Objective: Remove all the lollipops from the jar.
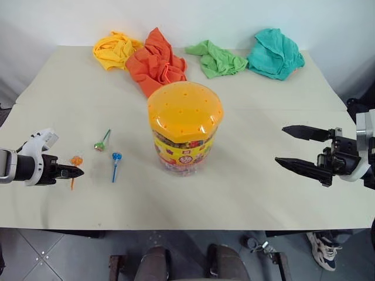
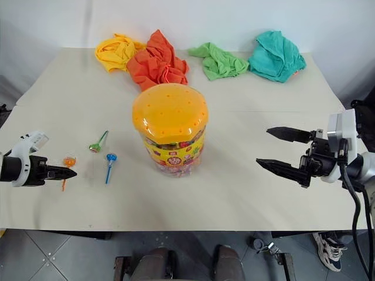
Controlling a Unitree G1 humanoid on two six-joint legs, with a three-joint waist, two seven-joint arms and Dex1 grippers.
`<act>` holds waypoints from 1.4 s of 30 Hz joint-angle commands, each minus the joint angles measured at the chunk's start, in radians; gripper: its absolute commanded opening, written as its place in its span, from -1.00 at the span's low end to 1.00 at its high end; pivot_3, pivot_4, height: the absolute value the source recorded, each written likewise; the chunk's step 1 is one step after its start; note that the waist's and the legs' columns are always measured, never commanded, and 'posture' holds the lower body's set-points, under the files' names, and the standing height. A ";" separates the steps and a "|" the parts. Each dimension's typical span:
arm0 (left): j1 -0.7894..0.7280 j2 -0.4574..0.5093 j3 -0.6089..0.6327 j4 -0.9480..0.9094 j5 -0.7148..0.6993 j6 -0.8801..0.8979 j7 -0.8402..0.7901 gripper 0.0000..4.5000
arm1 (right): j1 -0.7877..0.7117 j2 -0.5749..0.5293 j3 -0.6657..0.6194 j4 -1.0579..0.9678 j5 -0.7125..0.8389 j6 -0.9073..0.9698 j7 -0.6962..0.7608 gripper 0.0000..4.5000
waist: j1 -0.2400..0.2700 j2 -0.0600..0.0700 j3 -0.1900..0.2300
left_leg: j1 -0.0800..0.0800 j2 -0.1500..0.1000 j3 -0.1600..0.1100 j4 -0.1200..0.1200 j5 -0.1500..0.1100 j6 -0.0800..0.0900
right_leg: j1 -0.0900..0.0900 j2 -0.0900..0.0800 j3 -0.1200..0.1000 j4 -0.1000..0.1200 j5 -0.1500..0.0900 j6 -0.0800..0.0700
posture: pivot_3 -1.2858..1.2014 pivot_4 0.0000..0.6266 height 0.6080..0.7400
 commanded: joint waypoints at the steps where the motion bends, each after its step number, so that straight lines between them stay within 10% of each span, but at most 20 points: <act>1: -0.029 0.011 0.040 -0.008 -0.025 0.001 0.037 -0.14 | -0.013 -0.001 -0.016 0.006 -0.001 -0.017 0.006 1.00 | 0.000 0.000 0.000 | 0.000 0.000 0.000 0.000 0.000 0.000 | 0.000 0.000 0.000 0.000 0.000 0.000 | 0.03 -0.52 1.00; 10: 0.023 -0.074 0.272 -0.125 -0.098 -0.169 -0.003 0.97 | 0.024 -0.030 -0.086 0.009 0.000 -0.019 0.030 1.00 | -0.001 0.000 0.000 | 0.000 0.000 0.001 0.000 0.000 0.000 | 0.000 0.000 0.000 0.000 0.000 0.000 | 0.03 -0.52 1.00; 27: 0.251 -0.269 0.463 -0.353 -0.155 -0.976 -0.392 0.97 | -0.077 -0.057 -0.097 0.027 0.028 0.035 -0.006 1.00 | -0.005 0.000 0.000 | 0.000 0.000 0.002 0.000 0.000 0.000 | 0.000 0.000 0.000 -0.001 0.000 0.000 | 0.03 -0.52 1.00; 42: 0.485 -0.160 0.519 -0.218 -0.098 -1.128 -0.541 0.97 | 0.023 -0.046 -0.056 0.074 -0.053 -0.001 0.072 1.00 | -0.004 0.002 0.001 | 0.000 0.001 0.001 0.000 -0.001 0.001 | 0.000 0.000 0.000 -0.001 0.000 0.000 | 0.03 -0.52 1.00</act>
